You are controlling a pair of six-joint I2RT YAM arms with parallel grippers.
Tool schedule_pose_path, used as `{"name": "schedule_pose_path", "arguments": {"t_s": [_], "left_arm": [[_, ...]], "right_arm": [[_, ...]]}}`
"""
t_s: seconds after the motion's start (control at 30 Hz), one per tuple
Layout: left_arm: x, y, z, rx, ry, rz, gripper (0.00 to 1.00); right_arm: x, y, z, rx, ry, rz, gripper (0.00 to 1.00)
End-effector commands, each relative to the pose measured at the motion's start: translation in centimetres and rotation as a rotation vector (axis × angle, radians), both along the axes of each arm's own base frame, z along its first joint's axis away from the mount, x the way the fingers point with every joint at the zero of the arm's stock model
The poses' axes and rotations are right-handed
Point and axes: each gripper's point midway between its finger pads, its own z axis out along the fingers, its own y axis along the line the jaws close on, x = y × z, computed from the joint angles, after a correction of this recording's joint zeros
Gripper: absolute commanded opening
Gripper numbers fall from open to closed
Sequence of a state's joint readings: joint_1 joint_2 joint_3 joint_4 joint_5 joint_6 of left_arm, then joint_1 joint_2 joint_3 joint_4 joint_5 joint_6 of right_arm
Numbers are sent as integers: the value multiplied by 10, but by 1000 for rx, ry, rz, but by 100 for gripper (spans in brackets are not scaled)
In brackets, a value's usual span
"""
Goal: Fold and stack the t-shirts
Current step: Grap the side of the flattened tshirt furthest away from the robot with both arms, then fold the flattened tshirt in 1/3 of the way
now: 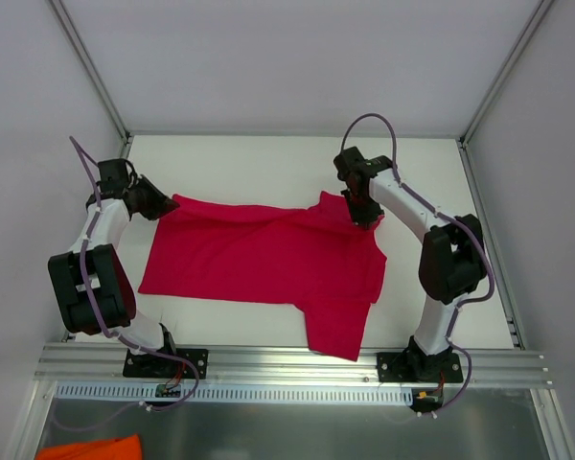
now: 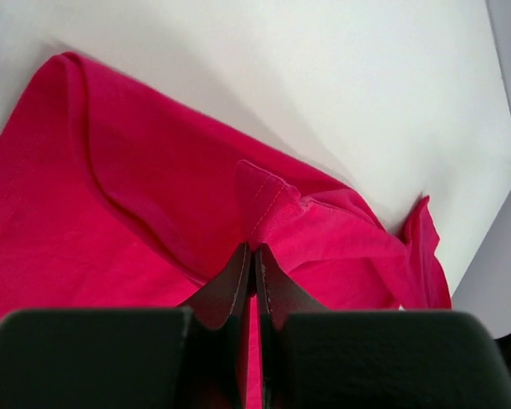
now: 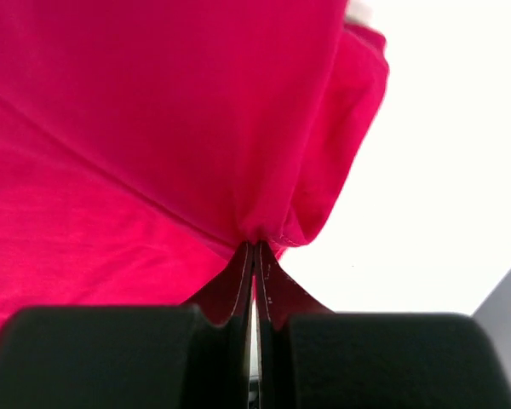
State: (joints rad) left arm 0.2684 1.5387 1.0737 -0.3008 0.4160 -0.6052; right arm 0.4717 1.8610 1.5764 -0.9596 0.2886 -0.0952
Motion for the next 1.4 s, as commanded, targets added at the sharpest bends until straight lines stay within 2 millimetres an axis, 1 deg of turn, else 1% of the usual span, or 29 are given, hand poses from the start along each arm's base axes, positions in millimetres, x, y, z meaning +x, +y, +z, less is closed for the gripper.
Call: {"name": "schedule_pose_path", "arguments": {"t_s": [0.0,0.03,0.07,0.1,0.17,0.2,0.43,0.53,0.63,0.7,0.87,1.0,1.07,1.13,1.17,1.2,1.23,1.27,1.3,1.33,1.37], "left_arm": [[-9,5,-6,17,42,48,0],[-9,6,-7,19,48,55,0],[-10,12,-9,39,62,82,0],[-12,15,-9,42,67,91,0],[-10,20,-7,44,69,106,0],[-12,22,-11,49,94,114,0],[-12,34,-26,40,147,164,0],[-14,43,-30,46,161,191,0],[-15,52,-33,49,173,214,0],[-15,55,-35,48,178,216,0],[-17,64,-43,50,205,239,0],[-17,69,-46,43,206,254,0],[-9,67,-42,10,183,249,0],[6,64,-33,-33,130,245,0],[20,58,-26,-77,70,212,0],[32,56,-16,-112,25,208,0],[42,55,-9,-141,-12,196,0],[54,51,-12,-176,-26,176,0],[77,50,11,-200,-109,136,0],[88,49,3,-239,-97,138,0],[99,48,10,-255,-125,121,0]], "right_arm": [[-23,-24,16,-74,-2,-58,1],[-25,-26,15,-84,-1,-63,1],[-26,-32,15,-111,-3,-78,1],[-30,-36,12,-130,8,-79,1],[-30,-41,10,-149,10,-90,1],[-31,-43,9,-155,11,-93,1],[-26,-61,10,-204,-11,-150,1],[-26,-72,13,-222,-14,-176,1],[-26,-79,14,-222,-20,-193,1],[-27,-81,12,-220,-17,-193,1],[-31,-74,7,-182,12,-165,1],[-31,-77,7,-182,6,-172,1],[-29,-78,8,-172,-3,-182,1],[-18,-76,11,-136,-35,-197,1],[-13,-73,10,-124,-41,-202,1],[0,-69,15,-94,-80,-215,1],[9,-65,18,-74,-103,-220,1],[24,-61,13,-60,-127,-234,1],[36,-57,14,-39,-149,-241,1],[58,-50,29,1,-211,-250,1],[74,-49,19,4,-202,-266,1]]}}
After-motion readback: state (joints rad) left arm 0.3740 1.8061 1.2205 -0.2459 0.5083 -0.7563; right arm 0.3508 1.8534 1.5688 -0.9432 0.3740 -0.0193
